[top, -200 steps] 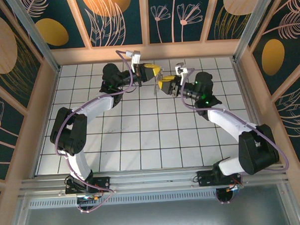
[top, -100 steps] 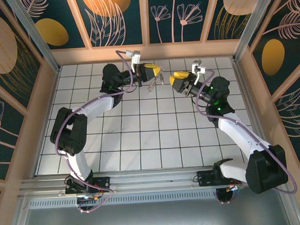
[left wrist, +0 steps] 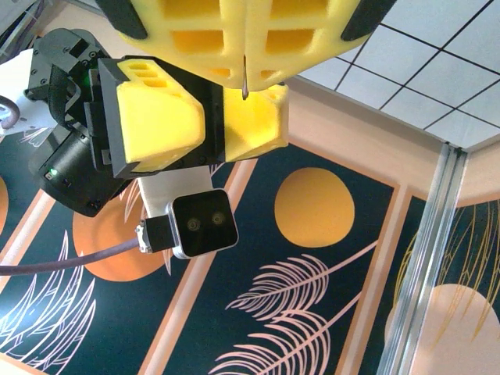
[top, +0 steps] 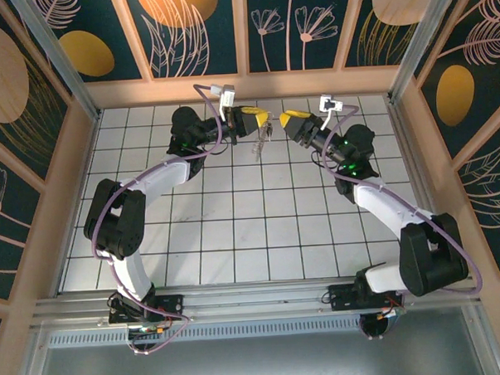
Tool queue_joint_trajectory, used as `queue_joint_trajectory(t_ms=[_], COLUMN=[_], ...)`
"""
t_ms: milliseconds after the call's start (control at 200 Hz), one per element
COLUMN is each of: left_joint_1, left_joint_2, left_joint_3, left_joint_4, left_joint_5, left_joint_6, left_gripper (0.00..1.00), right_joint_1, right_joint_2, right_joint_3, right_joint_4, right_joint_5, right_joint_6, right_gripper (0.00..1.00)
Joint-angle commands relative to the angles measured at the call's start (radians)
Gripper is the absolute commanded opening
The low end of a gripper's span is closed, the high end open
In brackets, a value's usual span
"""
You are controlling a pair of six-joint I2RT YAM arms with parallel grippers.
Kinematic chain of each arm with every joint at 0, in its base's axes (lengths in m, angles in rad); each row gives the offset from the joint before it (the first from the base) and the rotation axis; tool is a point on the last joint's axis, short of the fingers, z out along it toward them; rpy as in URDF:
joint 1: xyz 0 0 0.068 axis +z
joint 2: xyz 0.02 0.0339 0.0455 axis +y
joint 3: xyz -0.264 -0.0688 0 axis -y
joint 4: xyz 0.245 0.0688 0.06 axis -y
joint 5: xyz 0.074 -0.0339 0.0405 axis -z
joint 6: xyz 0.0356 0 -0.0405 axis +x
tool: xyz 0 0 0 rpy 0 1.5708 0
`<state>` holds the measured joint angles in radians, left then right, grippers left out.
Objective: Put the keys on the keyring
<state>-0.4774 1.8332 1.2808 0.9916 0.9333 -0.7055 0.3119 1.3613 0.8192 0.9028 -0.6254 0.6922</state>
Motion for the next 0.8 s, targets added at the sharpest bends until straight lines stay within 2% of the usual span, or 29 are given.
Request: queue_joint_trajectory(t_ms=[0, 205, 536, 706, 791], left_joint_1=[-0.004, -0.004, -0.004, -0.004, -0.004], left_joint_2=[-0.024, -0.021, -0.022, -0.02, -0.019], left_joint_3=[-0.003, -0.003, -0.009, -0.005, -0.005], left_joint_4=[0.057, 0.065, 0.07, 0.069, 0.071], left_joint_5=[-0.002, -0.002, -0.004, -0.004, -0.004], left_joint_6=[-0.013, -0.02, -0.019, -0.021, -0.021], left_gripper=[0.0, 0.0, 0.0, 0.0, 0.0], right_joint_1=[0.018, 0.039, 0.054, 0.057, 0.057], right_joint_2=[0.021, 0.062, 0.09, 0.092, 0.093], right_joint_3=[0.042, 0.073, 0.087, 0.086, 0.091], right_joint_4=[0.09, 0.097, 0.11, 0.105, 0.105], right_joint_5=[0.004, 0.0, -0.026, -0.038, -0.049], right_joint_6=[0.035, 0.038, 0.044, 0.034, 0.033], right_gripper=[0.44, 0.43, 0.32, 0.15, 0.11])
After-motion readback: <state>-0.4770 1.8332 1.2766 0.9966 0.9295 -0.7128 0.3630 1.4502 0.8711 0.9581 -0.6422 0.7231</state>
